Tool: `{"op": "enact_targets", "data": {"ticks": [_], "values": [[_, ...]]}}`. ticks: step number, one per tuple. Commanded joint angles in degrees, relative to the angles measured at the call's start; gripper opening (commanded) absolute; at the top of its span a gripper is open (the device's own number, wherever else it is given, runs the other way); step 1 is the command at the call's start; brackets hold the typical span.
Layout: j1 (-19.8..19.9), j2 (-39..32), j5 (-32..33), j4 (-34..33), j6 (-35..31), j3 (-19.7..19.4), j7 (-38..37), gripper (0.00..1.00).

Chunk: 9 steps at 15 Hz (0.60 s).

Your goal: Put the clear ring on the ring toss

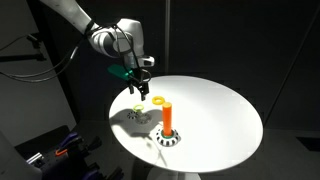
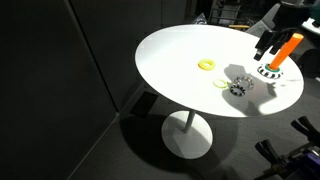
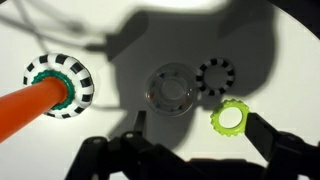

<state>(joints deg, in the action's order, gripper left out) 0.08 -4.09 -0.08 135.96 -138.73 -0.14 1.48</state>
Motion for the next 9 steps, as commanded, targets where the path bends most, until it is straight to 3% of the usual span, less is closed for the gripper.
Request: {"op": "enact_targets", "data": {"ticks": [1, 9], "values": [[0.8, -2.1, -0.2, 0.7, -3.9, -0.6, 1.9, 1.0], [1.4, -9.7, 0.4, 0.3, -9.8, -0.9, 2.4, 1.0]]}}
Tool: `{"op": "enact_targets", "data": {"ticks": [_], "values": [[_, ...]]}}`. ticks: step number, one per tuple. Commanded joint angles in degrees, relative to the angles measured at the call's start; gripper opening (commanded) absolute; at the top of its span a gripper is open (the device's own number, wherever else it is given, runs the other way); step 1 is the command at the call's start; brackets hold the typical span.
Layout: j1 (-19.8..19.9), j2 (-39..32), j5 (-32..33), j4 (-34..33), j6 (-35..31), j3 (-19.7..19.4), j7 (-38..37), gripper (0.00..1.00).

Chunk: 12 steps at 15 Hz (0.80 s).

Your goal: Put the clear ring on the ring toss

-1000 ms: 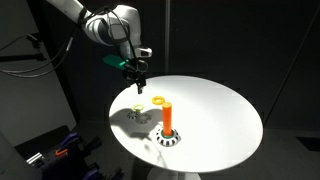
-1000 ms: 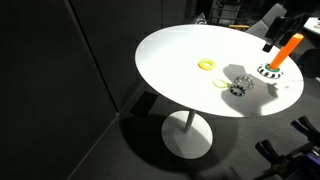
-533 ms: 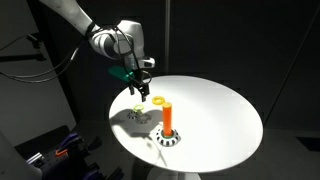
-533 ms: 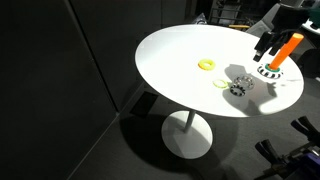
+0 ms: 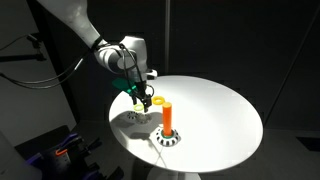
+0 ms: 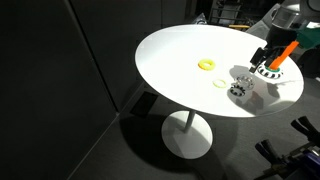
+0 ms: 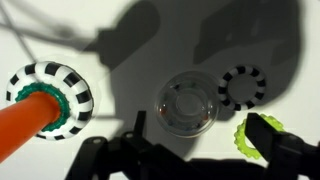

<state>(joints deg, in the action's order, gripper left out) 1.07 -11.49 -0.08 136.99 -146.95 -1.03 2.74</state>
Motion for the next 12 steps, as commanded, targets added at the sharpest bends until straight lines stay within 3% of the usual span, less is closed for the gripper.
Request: {"op": "enact_targets", "data": {"ticks": [1, 12], "values": [[0.4, -3.1, 0.4, -0.9, -1.9, 0.0, 1.1, 1.0], [-0.4, -8.6, 1.3, -4.1, -4.4, 0.1, 0.1, 1.0]]}}
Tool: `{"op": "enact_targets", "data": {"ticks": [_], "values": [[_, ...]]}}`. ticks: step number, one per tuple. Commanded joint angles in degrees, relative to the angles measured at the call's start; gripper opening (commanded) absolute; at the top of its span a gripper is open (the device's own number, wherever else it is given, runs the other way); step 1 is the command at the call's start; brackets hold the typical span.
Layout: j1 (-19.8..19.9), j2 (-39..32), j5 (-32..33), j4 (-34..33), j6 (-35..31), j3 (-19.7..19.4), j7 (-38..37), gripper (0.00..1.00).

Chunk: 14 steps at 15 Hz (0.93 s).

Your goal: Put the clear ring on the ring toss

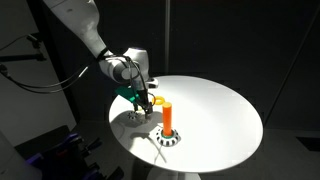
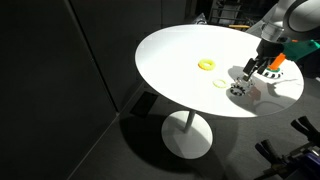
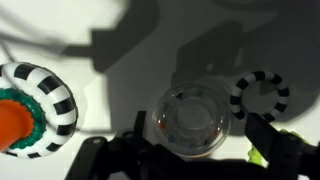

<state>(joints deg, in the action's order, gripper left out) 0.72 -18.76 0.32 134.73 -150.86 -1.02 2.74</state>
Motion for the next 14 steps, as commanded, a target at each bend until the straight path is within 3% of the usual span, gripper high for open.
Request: {"op": "enact_targets", "data": {"ticks": [1, 14], "values": [[0.0, -1.8, 0.8, -2.1, -0.7, 0.2, 0.1, 1.0], [-0.6, -6.3, 1.2, -5.7, -2.4, 0.2, -0.1, 1.0]]}}
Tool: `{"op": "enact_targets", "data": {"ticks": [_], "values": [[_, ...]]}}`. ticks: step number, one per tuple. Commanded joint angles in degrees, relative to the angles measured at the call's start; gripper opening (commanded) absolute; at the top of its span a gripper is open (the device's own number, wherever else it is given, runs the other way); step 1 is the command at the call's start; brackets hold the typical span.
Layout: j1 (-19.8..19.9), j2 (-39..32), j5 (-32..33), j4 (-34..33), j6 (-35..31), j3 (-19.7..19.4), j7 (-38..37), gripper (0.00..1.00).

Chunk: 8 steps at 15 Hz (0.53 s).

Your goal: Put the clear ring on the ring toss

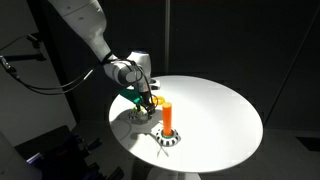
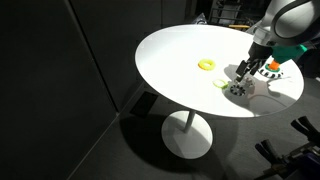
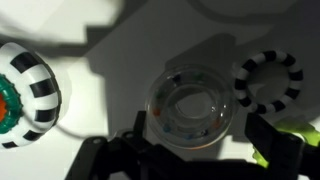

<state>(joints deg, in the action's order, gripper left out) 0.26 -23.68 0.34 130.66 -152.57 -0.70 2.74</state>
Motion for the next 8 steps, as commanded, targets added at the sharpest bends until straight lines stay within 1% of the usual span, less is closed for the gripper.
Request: {"op": "enact_targets", "data": {"ticks": [1, 8], "values": [[-0.2, -1.6, 1.2, -1.8, -0.9, -0.1, -0.1, 1.0], [-0.6, -3.4, 2.1, -2.5, -1.9, -0.7, -0.5, 1.0]]}}
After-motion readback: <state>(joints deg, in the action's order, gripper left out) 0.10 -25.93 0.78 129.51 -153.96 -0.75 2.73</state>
